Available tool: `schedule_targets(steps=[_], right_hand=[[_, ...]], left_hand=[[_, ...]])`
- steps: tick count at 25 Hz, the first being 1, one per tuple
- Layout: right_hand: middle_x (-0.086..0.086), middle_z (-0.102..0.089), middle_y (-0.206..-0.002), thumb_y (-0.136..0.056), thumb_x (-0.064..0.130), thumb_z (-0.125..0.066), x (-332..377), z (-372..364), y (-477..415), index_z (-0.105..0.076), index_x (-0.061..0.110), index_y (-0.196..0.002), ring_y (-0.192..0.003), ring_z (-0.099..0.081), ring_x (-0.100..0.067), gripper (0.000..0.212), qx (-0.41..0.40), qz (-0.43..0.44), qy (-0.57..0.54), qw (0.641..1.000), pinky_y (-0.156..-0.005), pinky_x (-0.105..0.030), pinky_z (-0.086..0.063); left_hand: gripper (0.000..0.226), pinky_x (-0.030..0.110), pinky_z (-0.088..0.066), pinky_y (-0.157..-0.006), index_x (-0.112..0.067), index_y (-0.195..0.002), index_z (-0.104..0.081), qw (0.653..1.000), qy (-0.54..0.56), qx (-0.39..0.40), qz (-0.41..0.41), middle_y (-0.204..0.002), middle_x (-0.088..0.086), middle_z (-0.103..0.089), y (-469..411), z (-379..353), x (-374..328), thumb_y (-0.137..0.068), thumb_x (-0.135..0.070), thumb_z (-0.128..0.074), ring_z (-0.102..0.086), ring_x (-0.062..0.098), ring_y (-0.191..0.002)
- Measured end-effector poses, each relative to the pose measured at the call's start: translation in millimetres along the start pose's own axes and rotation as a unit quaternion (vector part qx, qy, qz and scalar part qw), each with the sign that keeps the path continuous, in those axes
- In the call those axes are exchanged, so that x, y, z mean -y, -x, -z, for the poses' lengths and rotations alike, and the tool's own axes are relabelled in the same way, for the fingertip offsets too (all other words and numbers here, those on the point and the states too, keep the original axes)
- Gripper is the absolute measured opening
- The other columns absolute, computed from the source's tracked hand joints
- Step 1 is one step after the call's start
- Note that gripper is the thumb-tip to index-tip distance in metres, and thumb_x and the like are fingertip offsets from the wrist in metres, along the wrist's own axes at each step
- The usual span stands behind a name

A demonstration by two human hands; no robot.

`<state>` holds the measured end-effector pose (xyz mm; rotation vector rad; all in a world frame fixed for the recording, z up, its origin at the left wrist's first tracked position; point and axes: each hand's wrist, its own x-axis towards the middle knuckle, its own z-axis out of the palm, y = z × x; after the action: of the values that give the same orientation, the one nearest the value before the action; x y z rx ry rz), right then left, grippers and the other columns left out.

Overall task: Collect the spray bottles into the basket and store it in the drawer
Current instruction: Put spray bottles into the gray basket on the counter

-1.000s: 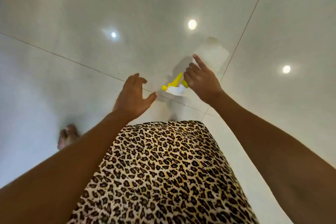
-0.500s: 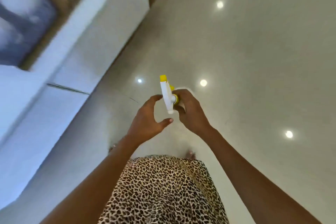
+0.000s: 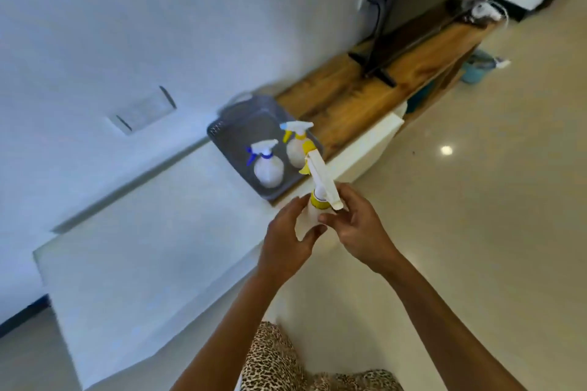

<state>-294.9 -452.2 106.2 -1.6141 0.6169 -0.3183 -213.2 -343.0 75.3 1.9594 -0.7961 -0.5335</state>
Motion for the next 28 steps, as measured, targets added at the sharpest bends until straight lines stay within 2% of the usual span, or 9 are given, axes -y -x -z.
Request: schedule_targets(steps=[2, 4, 7, 11, 14, 17, 20, 24, 28], right_hand=[[-0.008, -0.059, -0.104, -0.077, -0.011, -0.064, 26.0, -25.7, -14.7, -0.057, 0.011, -0.107, -0.1, -0.058, -0.021, 0.038, 0.01, 0.01, 0.007, 1.0, -0.091, -0.034, -0.049], [-0.005, -0.062, -0.11, -0.075, -0.004, -0.071, 56.6, -45.4, -28.8, -0.055, 0.011, -0.117, -0.104, -0.059, -0.018, 0.047, 0.037, 0.02, 0.014, 0.999, -0.092, -0.03, -0.05], [0.0, -0.061, -0.115, -0.068, 0.019, -0.081, 97.5, -54.1, -47.9, -0.048, 0.018, -0.129, -0.11, -0.057, -0.012, 0.069, 0.062, 0.047, 0.1, 0.992, -0.096, -0.022, -0.047], [-0.003, -0.067, -0.111, -0.073, 0.038, -0.075, 132.9, -65.0, -78.5, -0.058, 0.014, -0.119, -0.097, -0.062, -0.015, 0.054, 0.036, 0.1, 0.301, 0.948, -0.082, -0.032, -0.056], [-0.005, -0.07, -0.093, -0.083, 0.034, -0.067, 143.5, -71.0, -109.3, -0.064, 0.013, -0.101, -0.077, -0.059, -0.016, 0.028, 0.053, 0.144, 0.4, 0.903, -0.067, -0.031, -0.051], [-0.006, -0.069, -0.088, -0.084, 0.02, -0.067, 150.1, -62.1, -154.2, -0.065, 0.01, -0.101, -0.079, -0.062, -0.02, 0.021, 0.05, 0.173, 0.381, 0.907, -0.068, -0.033, -0.052], [0.002, -0.058, -0.077, -0.083, 0.012, -0.065, 148.2, -42.4, -217.5, -0.064, 0.01, -0.098, -0.072, -0.055, -0.017, 0.016, 0.041, 0.176, 0.371, 0.911, -0.062, -0.023, -0.036], [-0.009, -0.065, -0.083, -0.083, 0.006, -0.061, 109.6, -27.6, -295.8, -0.06, 0.006, -0.09, -0.076, -0.056, -0.024, 0.007, 0.058, 0.117, 0.349, 0.928, -0.062, -0.028, -0.037], [-0.014, -0.063, -0.086, -0.084, 0.001, -0.057, 58.5, -24.0, -360.4, -0.056, 0.003, -0.088, -0.08, -0.055, -0.028, 0.006, 0.122, 0.054, 0.357, 0.925, -0.063, -0.031, -0.036]], left_hand=[[0.05, 0.01, -0.042, -0.082, -0.011, -0.121, -0.055, 0.999, 0.005, -0.049, -0.003, -0.115, 0.009, -0.067, -6.3, 27.9, 0.5, -0.075, -0.018, -0.073, -0.063, 0.022, -0.102], [0.045, 0.007, -0.043, -0.08, -0.015, -0.118, -0.057, 0.995, 0.007, -0.098, -0.006, -0.112, 0.006, -0.068, -15.2, 57.0, 2.1, -0.075, -0.02, -0.072, -0.064, 0.021, -0.098], [0.045, 0.027, -0.052, -0.082, -0.019, -0.117, -0.057, 0.987, -0.007, -0.156, 0.026, -0.114, 0.004, -0.068, -31.0, 77.5, 2.2, -0.075, -0.026, -0.072, -0.064, 0.022, -0.098], [0.045, 0.031, -0.051, -0.075, -0.027, -0.111, -0.058, 0.975, -0.053, -0.209, 0.056, -0.108, 0.0, -0.07, -53.9, 88.7, -1.8, -0.071, -0.038, -0.074, -0.066, 0.021, -0.094], [0.04, 0.026, -0.045, -0.066, -0.031, -0.107, -0.055, 0.965, -0.079, -0.245, 0.051, -0.1, -0.002, -0.072, -73.8, 93.4, -7.0, -0.072, -0.043, -0.07, -0.067, 0.02, -0.089], [0.041, 0.02, -0.036, -0.06, -0.033, -0.11, -0.052, 0.963, -0.096, -0.247, 0.042, -0.1, -0.005, -0.07, -112.7, 100.2, -15.2, -0.074, -0.045, -0.067, -0.065, 0.018, -0.089], [0.05, 0.022, -0.039, -0.068, -0.028, -0.12, -0.05, 0.956, -0.143, -0.253, 0.051, -0.116, -0.003, -0.064, -159.0, 115.1, -21.7, -0.076, -0.043, -0.067, -0.06, 0.018, -0.104], [0.053, 0.035, -0.047, -0.09, -0.02, -0.128, -0.045, 0.948, -0.15, -0.263, 0.103, -0.136, 0.0, -0.051, -190.2, 125.5, -11.1, -0.081, -0.039, -0.063, -0.045, 0.018, -0.127], [0.05, 0.036, -0.046, -0.091, -0.015, -0.127, -0.046, 0.937, -0.17, -0.273, 0.139, -0.139, 0.003, -0.048, -206.3, 122.2, 1.4, -0.083, -0.032, -0.062, -0.041, 0.021, -0.131]])
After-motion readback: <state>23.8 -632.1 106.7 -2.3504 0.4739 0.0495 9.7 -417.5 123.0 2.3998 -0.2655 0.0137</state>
